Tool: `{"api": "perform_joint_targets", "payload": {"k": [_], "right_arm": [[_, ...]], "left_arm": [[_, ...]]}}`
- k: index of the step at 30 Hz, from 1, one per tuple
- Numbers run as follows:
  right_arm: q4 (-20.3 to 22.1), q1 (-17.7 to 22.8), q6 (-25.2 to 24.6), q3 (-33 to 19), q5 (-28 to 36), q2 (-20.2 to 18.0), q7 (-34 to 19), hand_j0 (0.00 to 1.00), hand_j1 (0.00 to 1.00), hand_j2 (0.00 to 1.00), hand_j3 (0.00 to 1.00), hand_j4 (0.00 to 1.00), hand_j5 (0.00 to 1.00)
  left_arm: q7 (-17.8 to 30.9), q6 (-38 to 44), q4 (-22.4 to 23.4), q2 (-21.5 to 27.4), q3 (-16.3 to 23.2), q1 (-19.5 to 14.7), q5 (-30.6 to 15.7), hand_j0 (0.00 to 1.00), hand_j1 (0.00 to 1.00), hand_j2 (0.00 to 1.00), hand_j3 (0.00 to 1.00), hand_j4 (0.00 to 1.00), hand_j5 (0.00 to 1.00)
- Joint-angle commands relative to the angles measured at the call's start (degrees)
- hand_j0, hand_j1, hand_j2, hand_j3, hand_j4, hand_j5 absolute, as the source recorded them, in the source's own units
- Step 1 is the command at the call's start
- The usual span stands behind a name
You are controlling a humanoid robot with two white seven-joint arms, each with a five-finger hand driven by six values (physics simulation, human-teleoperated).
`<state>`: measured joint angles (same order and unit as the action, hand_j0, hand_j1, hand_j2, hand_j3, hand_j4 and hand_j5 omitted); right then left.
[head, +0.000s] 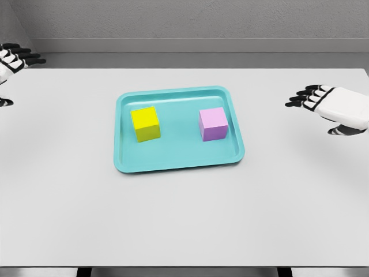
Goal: Push two cubes
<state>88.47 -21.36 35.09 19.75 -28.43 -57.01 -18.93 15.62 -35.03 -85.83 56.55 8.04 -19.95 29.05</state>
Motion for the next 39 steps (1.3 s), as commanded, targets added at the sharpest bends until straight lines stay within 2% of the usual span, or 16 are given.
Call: {"api": "perform_joint_targets", "payload": {"k": [1, 3, 6, 8, 10, 11, 14, 17, 19, 20, 21, 23, 25, 28, 33, 39], "right_arm": [[0.2, 0.0, -0.1, -0.1, 0.1, 0.8, -0.2, 1.00, 1.00, 1.00, 1.00, 1.00, 1.00], [0.1, 0.0, -0.1, -0.2, 0.6, 0.8, 0.0, 1.00, 1.00, 1.00, 1.00, 1.00, 1.00], [-0.1, 0.6, -0.1, 0.3, 4.3, 2.0, 5.7, 1.00, 1.00, 1.00, 1.00, 1.00, 1.00], [0.6, 0.7, -0.1, -0.1, 3.3, 3.1, 2.0, 1.00, 1.00, 1.00, 1.00, 1.00, 1.00], [0.5, 0.2, -0.1, 0.3, 3.1, 3.3, -7.4, 1.00, 1.00, 1.00, 1.00, 1.00, 1.00], [0.3, -0.8, -0.1, 0.6, 2.4, 3.0, -8.6, 1.00, 1.00, 1.00, 1.00, 1.00, 1.00], [-5.7, -14.8, -0.1, 16.0, 0.8, 2.8, -8.8, 1.00, 1.00, 1.00, 1.00, 1.00, 1.00], [-9.5, -22.3, -0.1, 26.1, 0.7, 2.6, -8.6, 1.00, 1.00, 1.00, 1.00, 1.00, 1.00], [-12.7, -26.4, -0.1, 30.9, 0.5, 3.0, -8.8, 1.00, 1.00, 1.00, 1.00, 1.00, 1.00], [-13.8, -29.7, -0.1, 33.7, 0.5, 3.2, -8.8, 0.99, 0.99, 0.99, 0.99, 0.99, 0.99], [-13.9, -30.4, -0.1, 34.3, 0.5, 3.2, -8.8, 0.98, 0.98, 0.98, 0.98, 0.98, 0.98], [-14.3, -30.2, -0.1, 34.3, 0.4, 4.5, -8.9, 0.83, 0.83, 0.83, 0.83, 0.83, 0.83], [-14.6, -29.5, -0.1, 33.5, 0.5, 5.4, -11.4, 0.67, 0.67, 0.67, 0.67, 0.67, 0.67], [-16.0, -26.3, -0.1, 27.5, 0.4, 8.8, -13.1, 0.56, 0.56, 0.56, 0.56, 0.56, 0.56], [-16.0, -22.0, -0.1, 16.9, 0.5, 11.5, -13.4, 0.56, 0.56, 0.56, 0.56, 0.56, 0.56], [-15.9, -20.0, -0.1, 11.4, 0.8, 13.9, -13.2, 0.56, 0.56, 0.56, 0.56, 0.56, 0.56]], "left_arm": [[4.4, 0.0, -0.9, -2.4, 3.2, 0.0, 0.8, 1.00, 1.00, 1.00, 1.00, 1.00, 1.00], [6.4, 0.0, -2.8, -3.5, 4.8, 0.0, 1.5, 1.00, 1.00, 1.00, 1.00, 1.00, 1.00], [8.0, 0.0, -2.8, -5.2, 5.8, 0.2, 2.8, 1.00, 1.00, 1.00, 1.00, 1.00, 1.00], [8.0, 0.0, -2.8, -5.2, 5.8, 0.1, 2.7, 1.00, 1.00, 1.00, 1.00, 1.00, 1.00], [8.6, 0.0, -2.8, -5.2, 6.1, 0.2, 2.9, 1.00, 1.00, 1.00, 1.00, 1.00, 1.00], [8.6, 0.0, -2.8, -5.2, 6.4, 0.2, 3.2, 1.00, 1.00, 1.00, 1.00, 1.00, 1.00], [8.9, 0.0, -2.8, -5.4, 7.1, 0.0, 5.5, 1.00, 1.00, 1.00, 1.00, 1.00, 1.00], [8.9, 0.0, -2.5, -8.4, 7.4, -0.5, 10.3, 1.00, 1.00, 1.00, 1.00, 1.00, 1.00], [9.2, 0.0, -2.5, -8.4, 7.5, -0.5, 10.5, 1.00, 1.00, 1.00, 1.00, 1.00, 1.00], [10.4, 0.0, -2.5, -8.5, 7.5, -0.6, 10.5, 0.93, 0.93, 0.93, 0.93, 0.93, 0.93], [10.6, 0.0, -2.6, -8.5, 7.8, -0.7, 10.5, 0.90, 0.90, 0.90, 0.90, 0.90, 0.90], [12.6, 0.0, -2.2, -8.6, 11.3, -3.4, 10.6, 0.82, 0.82, 0.82, 0.82, 0.82, 0.82], [13.5, 0.0, -2.1, -10.0, 11.6, -3.8, 10.9, 0.78, 0.78, 0.78, 0.78, 0.78, 0.78], [13.7, 0.0, -2.1, -10.3, 11.7, -4.2, 11.0, 0.75, 0.75, 0.75, 0.75, 0.75, 0.75], [15.1, 0.0, -2.1, -11.2, 12.4, -5.3, 10.9, 0.73, 0.73, 0.73, 0.73, 0.73, 0.73], [15.1, 0.0, -2.4, -11.5, 14.5, -6.3, 10.9, 0.73, 0.73, 0.73, 0.73, 0.73, 0.73]]}}
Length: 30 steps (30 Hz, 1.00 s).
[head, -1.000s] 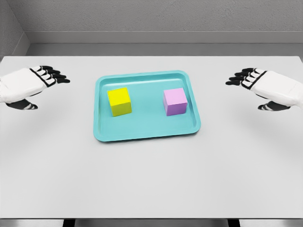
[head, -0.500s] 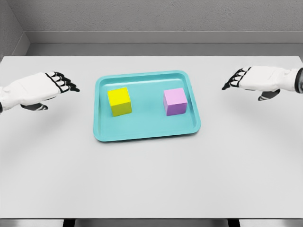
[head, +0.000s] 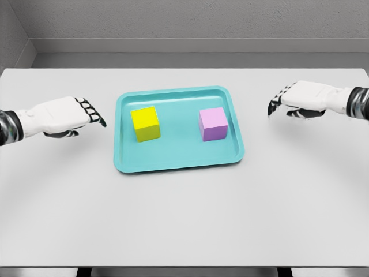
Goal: Push two cubes
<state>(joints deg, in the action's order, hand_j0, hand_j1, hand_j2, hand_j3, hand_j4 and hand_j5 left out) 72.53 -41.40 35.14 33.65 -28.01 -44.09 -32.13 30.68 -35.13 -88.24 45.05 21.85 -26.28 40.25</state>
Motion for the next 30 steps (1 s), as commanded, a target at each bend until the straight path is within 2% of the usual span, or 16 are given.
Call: {"api": "perform_joint_targets", "payload": {"k": [1, 7, 11, 14, 21, 28, 30], "right_arm": [[0.0, 0.1, -0.1, -2.5, 0.5, 1.2, 0.1, 0.56, 0.56, 0.56, 0.56, 0.56, 0.56], [-1.5, 1.8, -0.1, -2.6, 0.3, 6.6, 0.2, 0.56, 0.56, 0.56, 0.56, 0.56, 0.56], [-2.2, 1.8, -0.1, -2.5, 0.2, 7.3, 0.1, 0.56, 0.56, 0.56, 0.56, 0.56, 0.56], [-4.5, 1.8, -0.1, -2.4, 0.1, 8.8, 0.1, 0.56, 0.56, 0.56, 0.56, 0.56, 0.56], [-4.8, 1.8, -0.1, -1.8, 0.0, 9.5, 0.0, 0.56, 0.56, 0.56, 0.56, 0.56, 0.56], [-5.9, 1.7, -0.1, -1.8, -2.8, 12.5, -0.1, 0.56, 0.56, 0.56, 0.56, 0.56, 0.56], [-5.8, 1.6, -0.1, -1.7, -2.9, 12.8, -0.1, 0.56, 0.56, 0.56, 0.56, 0.56, 0.56]], "left_arm": [[0.1, 0.1, 0.1, -0.1, 0.7, 0.0, -0.2, 0.73, 0.73, 0.73, 0.73, 0.73, 0.73], [0.3, 0.1, 0.0, -2.0, 0.7, -0.3, -0.2, 0.73, 0.73, 0.73, 0.73, 0.73, 0.73], [0.3, 0.1, 0.1, -2.2, 0.7, -0.5, -0.3, 0.74, 0.74, 0.74, 0.74, 0.74, 0.74], [0.4, 0.1, 0.4, -2.5, 1.7, -1.3, -0.3, 0.74, 0.74, 0.74, 0.74, 0.74, 0.74], [0.4, 0.1, 0.5, -2.7, 2.8, -1.8, -0.2, 0.74, 0.74, 0.74, 0.74, 0.74, 0.74], [0.4, 0.1, 0.7, -3.1, 2.8, -1.8, -0.2, 0.74, 0.74, 0.74, 0.74, 0.74, 0.74], [0.5, 0.1, 2.0, -3.3, 2.8, -2.3, -0.2, 0.74, 0.74, 0.74, 0.74, 0.74, 0.74]]}}
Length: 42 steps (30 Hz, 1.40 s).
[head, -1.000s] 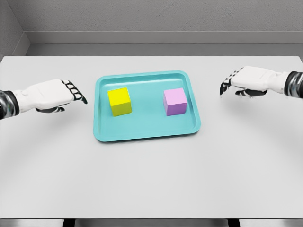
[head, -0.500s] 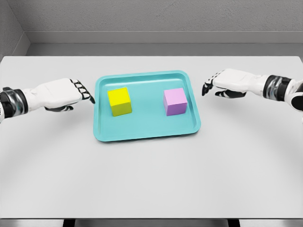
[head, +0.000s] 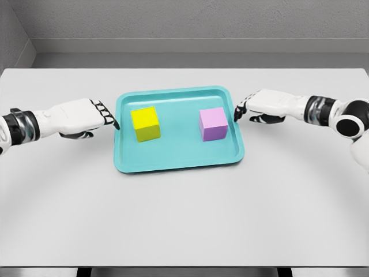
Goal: Push two cubes
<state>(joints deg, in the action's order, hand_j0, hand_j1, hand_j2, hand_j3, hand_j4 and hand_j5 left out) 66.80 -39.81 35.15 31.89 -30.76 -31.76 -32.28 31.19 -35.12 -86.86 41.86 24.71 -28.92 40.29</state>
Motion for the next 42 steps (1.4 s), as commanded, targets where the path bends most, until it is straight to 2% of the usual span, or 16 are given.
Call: {"api": "perform_joint_targets", "payload": {"k": [1, 7, 10, 12, 13, 31, 42], "right_arm": [[0.0, 0.0, -0.1, 0.0, -0.2, 0.5, -0.1, 0.56, 0.56, 0.56, 0.56, 0.56, 0.56], [0.8, -0.1, -0.1, 0.1, -0.7, 0.6, -0.1, 0.56, 0.56, 0.56, 0.56, 0.56, 0.56], [1.1, 0.0, -0.1, 0.2, -1.4, 1.8, -0.1, 0.56, 0.56, 0.56, 0.56, 0.56, 0.56], [4.1, 0.4, -0.1, 0.8, -1.4, 1.8, -0.1, 0.56, 0.56, 0.56, 0.56, 0.56, 0.56], [4.3, 0.3, -0.1, 1.3, -1.5, 1.8, -0.1, 0.56, 0.56, 0.56, 0.56, 0.56, 0.56], [4.6, -0.1, -0.1, 2.1, -0.9, 1.9, 0.2, 0.56, 0.56, 0.56, 0.56, 0.56, 0.56], [4.5, 0.2, -0.1, 2.7, -0.6, 3.8, 0.4, 0.56, 0.56, 0.56, 0.56, 0.56, 0.56]], "left_arm": [[0.0, 0.1, 1.3, -0.1, 0.0, 0.0, -0.2, 0.74, 0.74, 0.74, 0.74, 0.74, 0.74], [0.0, 0.1, 1.8, -0.8, 0.5, -0.6, -0.2, 0.74, 0.74, 0.74, 0.74, 0.74, 0.74], [0.0, 0.1, 1.8, -1.0, 1.0, -1.1, -0.1, 0.74, 0.74, 0.74, 0.74, 0.74, 0.74], [0.5, 0.1, 2.7, -1.8, 1.1, -1.5, -0.1, 0.74, 0.74, 0.74, 0.74, 0.74, 0.74], [0.8, 0.1, 3.1, -2.0, 1.2, -1.7, -0.1, 0.74, 0.74, 0.74, 0.74, 0.74, 0.74], [0.9, 0.1, 4.2, -4.3, 2.1, -2.8, 0.5, 0.74, 0.74, 0.74, 0.74, 0.74, 0.74], [1.2, 0.1, 4.2, -6.8, 2.1, -3.2, 1.5, 0.74, 0.74, 0.74, 0.74, 0.74, 0.74]]}}
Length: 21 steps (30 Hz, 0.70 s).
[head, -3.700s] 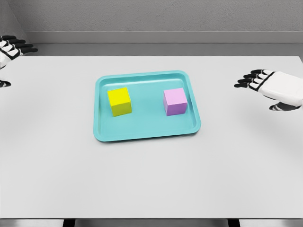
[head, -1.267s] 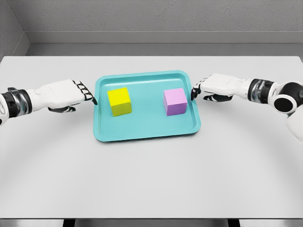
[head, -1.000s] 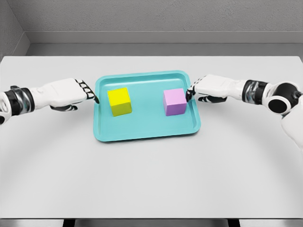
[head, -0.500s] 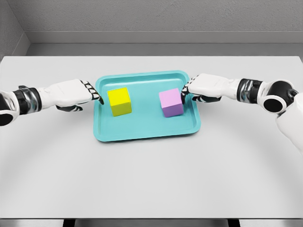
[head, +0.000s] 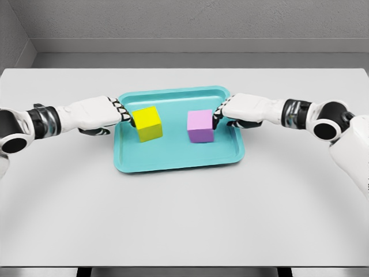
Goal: Push two cubes
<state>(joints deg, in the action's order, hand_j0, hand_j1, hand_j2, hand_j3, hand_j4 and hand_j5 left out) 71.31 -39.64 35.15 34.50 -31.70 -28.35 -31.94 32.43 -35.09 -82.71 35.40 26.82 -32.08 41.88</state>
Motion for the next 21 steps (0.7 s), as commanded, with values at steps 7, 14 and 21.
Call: {"api": "perform_joint_targets", "payload": {"k": [7, 14, 21], "right_arm": [[-0.3, -0.3, -0.2, 0.7, -0.1, 1.3, 0.0, 0.56, 0.56, 0.56, 0.56, 0.56, 0.56], [-0.6, -0.4, -0.2, 1.3, -0.3, 2.6, 0.0, 0.56, 0.56, 0.56, 0.56, 0.56, 0.56], [-2.0, -0.7, -0.2, 2.5, -0.4, 3.6, 0.0, 0.56, 0.56, 0.56, 0.56, 0.56, 0.56]], "left_arm": [[0.0, 0.1, -0.4, -1.2, 0.0, -0.1, 1.2, 0.74, 0.74, 0.74, 0.74, 0.74, 0.74], [0.0, 0.1, -0.4, -1.7, 0.0, -0.7, 1.5, 0.74, 0.74, 0.74, 0.74, 0.74, 0.74], [0.0, 0.1, -0.8, -3.2, 0.8, -0.5, 1.5, 0.74, 0.74, 0.74, 0.74, 0.74, 0.74]]}}
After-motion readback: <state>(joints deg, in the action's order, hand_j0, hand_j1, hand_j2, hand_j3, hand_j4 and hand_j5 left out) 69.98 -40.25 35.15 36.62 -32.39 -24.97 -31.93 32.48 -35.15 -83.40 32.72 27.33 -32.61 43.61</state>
